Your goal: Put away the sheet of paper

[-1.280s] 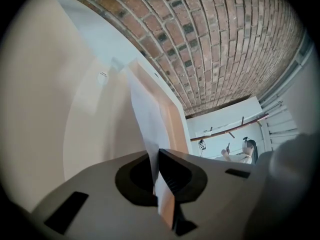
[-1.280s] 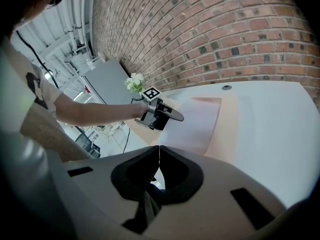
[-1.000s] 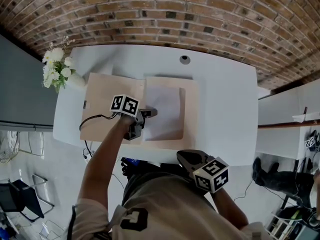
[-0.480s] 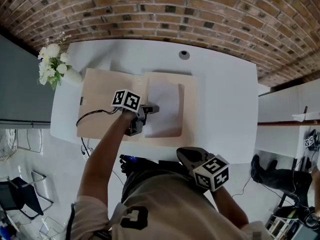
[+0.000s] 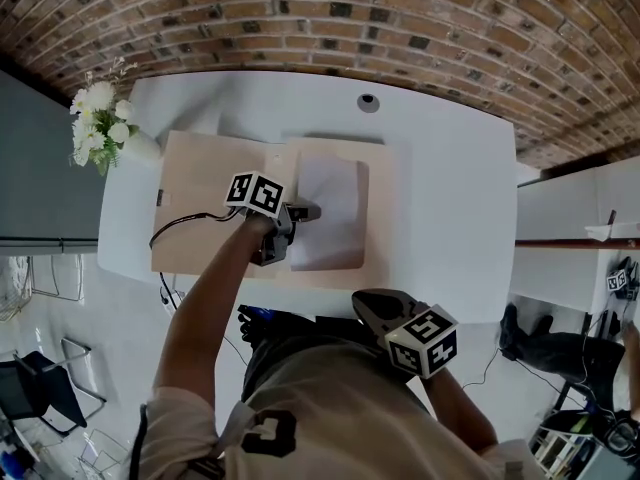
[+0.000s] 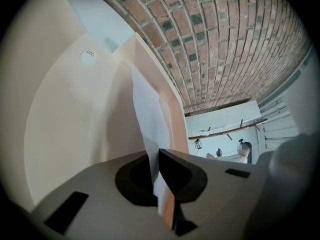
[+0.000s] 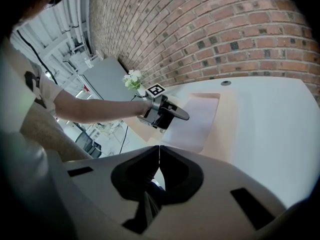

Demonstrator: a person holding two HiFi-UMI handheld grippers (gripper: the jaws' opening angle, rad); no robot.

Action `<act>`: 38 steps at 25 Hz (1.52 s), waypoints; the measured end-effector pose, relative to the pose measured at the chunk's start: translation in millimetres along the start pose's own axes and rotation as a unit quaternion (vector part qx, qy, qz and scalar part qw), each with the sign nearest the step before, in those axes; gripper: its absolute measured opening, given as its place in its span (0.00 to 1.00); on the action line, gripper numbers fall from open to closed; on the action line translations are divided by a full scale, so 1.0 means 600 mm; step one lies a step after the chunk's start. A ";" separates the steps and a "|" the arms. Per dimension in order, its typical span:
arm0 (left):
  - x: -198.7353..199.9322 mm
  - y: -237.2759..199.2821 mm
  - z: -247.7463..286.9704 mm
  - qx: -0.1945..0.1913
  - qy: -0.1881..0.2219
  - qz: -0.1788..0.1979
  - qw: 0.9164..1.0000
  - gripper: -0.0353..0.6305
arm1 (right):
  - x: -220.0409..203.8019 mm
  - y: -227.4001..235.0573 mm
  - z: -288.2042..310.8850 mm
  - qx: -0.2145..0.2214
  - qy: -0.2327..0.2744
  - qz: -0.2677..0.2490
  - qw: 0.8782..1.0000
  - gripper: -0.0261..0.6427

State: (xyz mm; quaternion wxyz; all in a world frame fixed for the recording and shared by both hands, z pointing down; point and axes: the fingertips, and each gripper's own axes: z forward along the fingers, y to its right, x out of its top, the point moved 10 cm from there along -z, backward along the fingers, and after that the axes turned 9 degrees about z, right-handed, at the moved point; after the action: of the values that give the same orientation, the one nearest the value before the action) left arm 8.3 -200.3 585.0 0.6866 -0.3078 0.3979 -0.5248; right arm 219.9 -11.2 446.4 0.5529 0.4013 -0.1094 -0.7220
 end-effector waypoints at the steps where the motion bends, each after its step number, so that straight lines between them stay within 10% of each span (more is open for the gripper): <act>1: 0.001 0.000 0.002 -0.001 -0.001 -0.001 1.000 0.07 | 0.000 0.001 0.000 -0.001 0.000 0.000 1.000 0.07; 38: -0.004 -0.001 0.017 -0.013 -0.011 -0.008 1.000 0.07 | 0.011 -0.025 0.012 0.008 0.006 -0.006 1.000 0.07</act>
State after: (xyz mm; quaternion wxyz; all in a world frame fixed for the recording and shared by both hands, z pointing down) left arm 16.8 -198.2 591.0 0.6826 -0.3250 0.3948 -0.5220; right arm 204.0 -13.5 439.3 0.5459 0.4103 -0.1096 -0.7222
